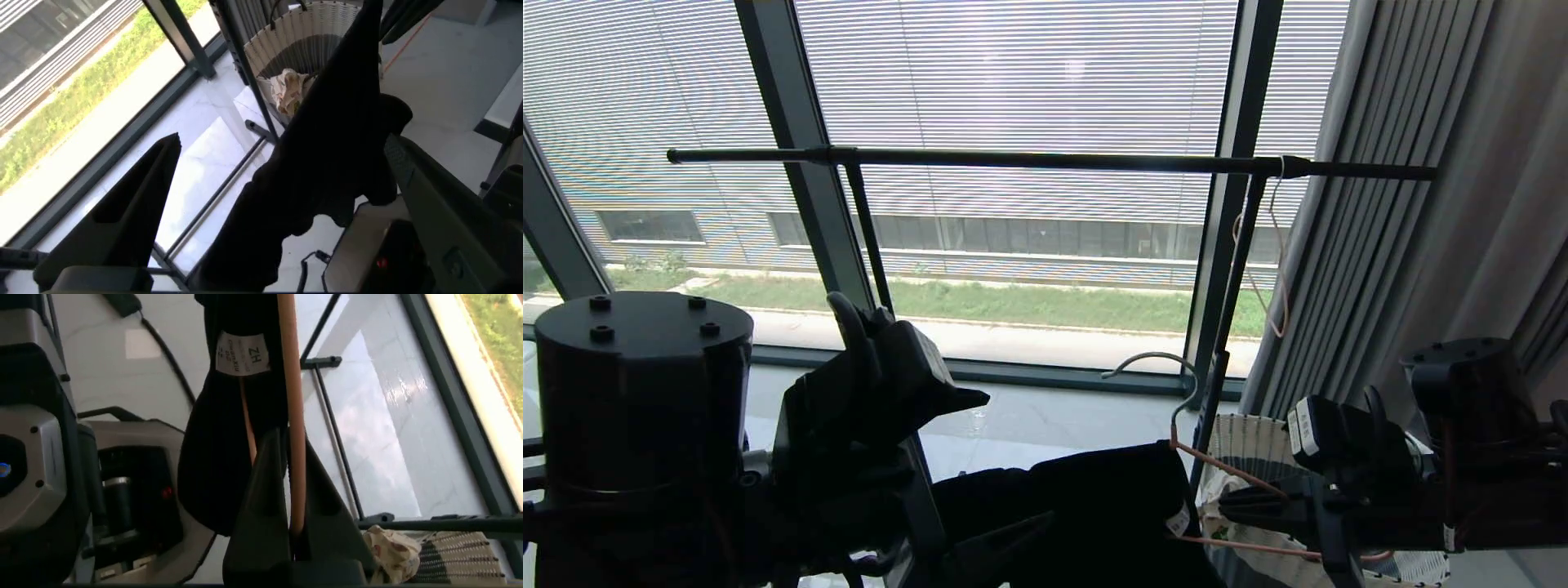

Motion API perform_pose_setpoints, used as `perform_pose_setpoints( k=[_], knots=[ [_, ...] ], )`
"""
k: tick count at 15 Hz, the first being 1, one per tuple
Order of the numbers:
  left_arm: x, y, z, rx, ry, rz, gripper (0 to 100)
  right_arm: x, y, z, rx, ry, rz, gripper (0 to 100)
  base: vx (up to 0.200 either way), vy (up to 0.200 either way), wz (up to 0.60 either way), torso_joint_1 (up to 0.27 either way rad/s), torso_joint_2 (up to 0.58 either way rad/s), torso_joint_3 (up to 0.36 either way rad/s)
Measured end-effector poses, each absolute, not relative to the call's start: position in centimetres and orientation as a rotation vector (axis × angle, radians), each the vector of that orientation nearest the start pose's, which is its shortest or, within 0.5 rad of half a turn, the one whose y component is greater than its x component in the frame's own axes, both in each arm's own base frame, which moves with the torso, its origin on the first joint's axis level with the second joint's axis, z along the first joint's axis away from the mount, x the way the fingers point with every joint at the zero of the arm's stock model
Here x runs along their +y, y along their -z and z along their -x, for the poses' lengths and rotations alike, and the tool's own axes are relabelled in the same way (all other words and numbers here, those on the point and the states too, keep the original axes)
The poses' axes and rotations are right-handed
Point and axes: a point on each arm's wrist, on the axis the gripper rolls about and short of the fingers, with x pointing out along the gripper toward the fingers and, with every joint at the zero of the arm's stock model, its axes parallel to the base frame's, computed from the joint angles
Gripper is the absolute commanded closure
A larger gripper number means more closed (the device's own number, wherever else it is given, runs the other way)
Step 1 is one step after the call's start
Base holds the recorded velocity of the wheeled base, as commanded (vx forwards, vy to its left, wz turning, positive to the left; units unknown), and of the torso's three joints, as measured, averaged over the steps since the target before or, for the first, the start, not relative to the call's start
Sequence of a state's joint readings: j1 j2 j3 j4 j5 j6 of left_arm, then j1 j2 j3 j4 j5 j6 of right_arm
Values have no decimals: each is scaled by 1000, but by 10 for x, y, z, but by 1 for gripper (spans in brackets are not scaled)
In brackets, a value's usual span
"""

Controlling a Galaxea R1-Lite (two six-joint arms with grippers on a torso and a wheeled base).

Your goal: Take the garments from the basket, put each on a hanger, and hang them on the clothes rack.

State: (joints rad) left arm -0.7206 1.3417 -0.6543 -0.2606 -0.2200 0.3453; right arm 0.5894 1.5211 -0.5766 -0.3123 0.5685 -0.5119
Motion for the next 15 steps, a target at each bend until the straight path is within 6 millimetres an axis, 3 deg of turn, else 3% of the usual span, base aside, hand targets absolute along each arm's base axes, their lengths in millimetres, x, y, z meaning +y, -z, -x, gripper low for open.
perform_pose_setpoints(
  k=[9,15],
  knots=[
    [-158,-172,-155,344,1069,-450,0,148,-169,-164,282,-1327,468,100,0,0,0,0,0,0],
    [-164,-176,-150,285,1097,-436,0,144,-173,-162,288,-1307,428,100,0,0,0,0,0,0]
  ],
)
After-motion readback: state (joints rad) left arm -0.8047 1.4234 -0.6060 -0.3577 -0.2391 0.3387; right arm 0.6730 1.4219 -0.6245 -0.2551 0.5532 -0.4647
